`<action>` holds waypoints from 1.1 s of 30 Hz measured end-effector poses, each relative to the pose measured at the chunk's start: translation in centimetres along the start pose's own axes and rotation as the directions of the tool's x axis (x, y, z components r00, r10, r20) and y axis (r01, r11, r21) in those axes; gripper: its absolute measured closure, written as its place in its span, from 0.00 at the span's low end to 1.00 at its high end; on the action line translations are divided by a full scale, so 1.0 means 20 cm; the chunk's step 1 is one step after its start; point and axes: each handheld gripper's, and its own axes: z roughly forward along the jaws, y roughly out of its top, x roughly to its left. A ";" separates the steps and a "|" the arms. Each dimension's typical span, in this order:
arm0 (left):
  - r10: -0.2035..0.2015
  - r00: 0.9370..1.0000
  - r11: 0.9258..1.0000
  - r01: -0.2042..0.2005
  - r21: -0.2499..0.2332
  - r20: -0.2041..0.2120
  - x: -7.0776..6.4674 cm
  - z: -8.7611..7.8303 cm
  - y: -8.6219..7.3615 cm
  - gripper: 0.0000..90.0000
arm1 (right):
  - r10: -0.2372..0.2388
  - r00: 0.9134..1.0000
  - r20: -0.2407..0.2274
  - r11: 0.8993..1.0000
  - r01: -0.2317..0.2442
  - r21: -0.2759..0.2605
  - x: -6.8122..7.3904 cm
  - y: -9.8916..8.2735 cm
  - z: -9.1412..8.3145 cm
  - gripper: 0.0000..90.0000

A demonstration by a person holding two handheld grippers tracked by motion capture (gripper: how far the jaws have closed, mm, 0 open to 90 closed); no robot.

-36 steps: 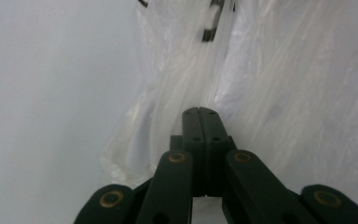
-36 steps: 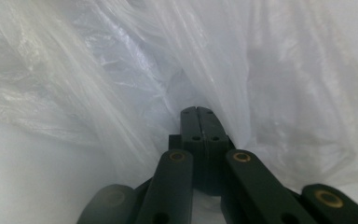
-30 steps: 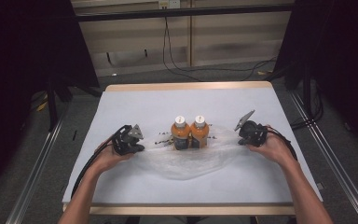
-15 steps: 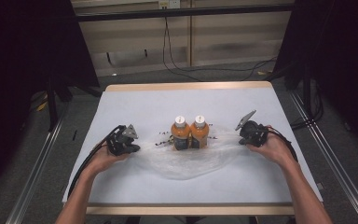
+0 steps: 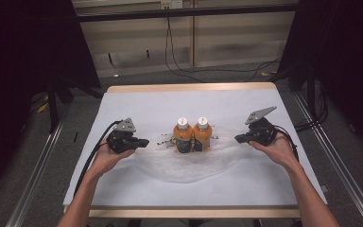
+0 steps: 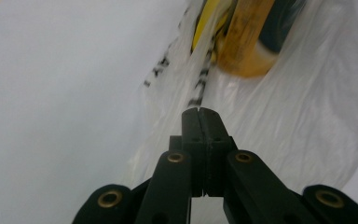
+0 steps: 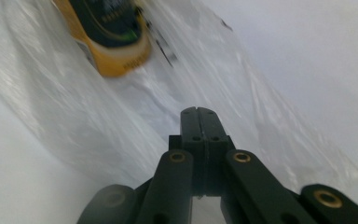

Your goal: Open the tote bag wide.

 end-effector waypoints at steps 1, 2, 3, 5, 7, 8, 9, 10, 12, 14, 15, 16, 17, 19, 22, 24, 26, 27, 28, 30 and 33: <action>0.003 1.000 1.000 -0.003 -0.014 0.015 -0.01 0.00 0.01 1.00 | 0.003 1.000 -0.009 1.000 -0.004 -0.022 0.01 0.01 -0.01 1.00; 0.003 1.000 0.999 -0.002 -0.033 0.027 -0.02 0.00 0.02 1.00 | 0.008 1.000 -0.017 0.999 -0.008 -0.037 0.01 0.01 -0.01 1.00; -0.009 0.999 0.999 0.011 -0.051 0.032 -0.04 0.00 0.03 1.00 | 0.006 0.999 -0.032 0.999 -0.007 -0.049 0.02 0.02 -0.02 1.00; -0.002 0.999 0.998 0.006 -0.067 0.054 -0.06 -0.01 0.04 1.00 | 0.014 0.999 -0.051 0.997 -0.017 -0.071 0.03 0.03 -0.02 1.00; -0.001 0.998 0.997 0.006 -0.079 0.070 -0.09 -0.01 0.06 1.00 | 0.014 0.998 -0.067 0.996 -0.019 -0.082 0.04 0.05 -0.01 1.00; -0.003 0.997 0.995 0.011 -0.101 0.083 -0.10 0.00 0.06 1.00 | 0.015 0.996 -0.086 0.995 -0.023 -0.094 0.05 0.06 0.00 1.00; -0.013 0.995 0.993 0.024 -0.114 0.096 -0.11 0.01 0.06 1.00 | 0.021 0.995 -0.098 0.995 -0.031 -0.099 0.05 0.07 0.01 1.00; -0.013 0.994 0.993 0.026 -0.119 0.105 -0.12 0.03 0.06 1.00 | 0.020 0.995 -0.099 0.995 -0.030 -0.100 0.05 0.08 0.03 1.00; 0.005 0.995 0.992 0.007 -0.124 0.097 -0.15 0.08 0.09 1.00 | 0.016 0.993 -0.114 0.995 -0.027 -0.093 0.05 0.12 0.07 1.00; 0.008 0.995 0.991 0.005 -0.132 0.102 -0.17 0.10 0.10 1.00 | 0.014 0.993 -0.114 0.995 -0.025 -0.092 0.05 0.14 0.09 1.00; 0.026 0.994 0.992 -0.012 -0.126 0.108 -0.19 0.12 0.12 1.00 | 0.007 0.993 -0.119 0.996 -0.018 -0.091 0.06 0.15 0.11 1.00; 0.044 0.991 0.993 -0.029 -0.117 0.127 -0.24 0.17 0.15 1.00 | -0.011 0.992 -0.126 0.997 0.001 -0.083 0.07 0.19 0.15 1.00; 0.044 0.991 0.993 -0.029 -0.117 0.127 -0.24 0.17 0.15 1.00 | -0.011 0.992 -0.126 0.997 0.001 -0.083 0.07 0.19 0.15 1.00; 0.077 0.985 0.993 -0.061 -0.103 0.154 -0.29 0.24 0.20 1.00 | -0.023 0.992 -0.123 0.997 0.015 -0.069 0.07 0.23 0.20 1.00; 0.089 0.981 0.993 -0.073 -0.095 0.175 -0.33 0.31 0.23 1.00 | -0.022 0.991 -0.133 0.998 0.014 -0.063 0.07 0.26 0.25 1.00; 0.092 0.980 0.993 -0.077 -0.090 0.176 -0.33 0.32 0.23 1.00 | -0.025 0.988 -0.151 0.998 0.016 -0.063 0.07 0.28 0.28 1.00; 0.090 0.981 0.993 -0.076 -0.086 0.173 -0.34 0.36 0.24 1.00 | -0.031 0.989 -0.145 0.998 0.024 -0.054 0.08 0.28 0.29 1.00; 0.096 0.981 0.993 -0.082 -0.089 0.167 -0.34 0.37 0.24 1.00 | -0.037 0.990 -0.135 0.998 0.031 -0.048 0.08 0.29 0.30 1.00; 0.087 0.982 0.993 -0.073 -0.089 0.170 -0.35 0.39 0.24 1.00 | -0.029 0.990 -0.141 0.999 0.023 -0.044 0.08 0.29 0.31 1.00; 0.096 0.983 0.994 -0.087 -0.064 0.158 -0.35 0.43 0.23 1.00 | -0.025 0.989 -0.148 0.999 0.020 -0.036 0.07 0.29 0.34 1.00; 0.103 0.982 0.994 -0.098 -0.039 0.157 -0.37 0.46 0.20 1.00 | -0.024 0.988 -0.154 0.999 0.021 -0.024 0.07 0.28 0.37 1.00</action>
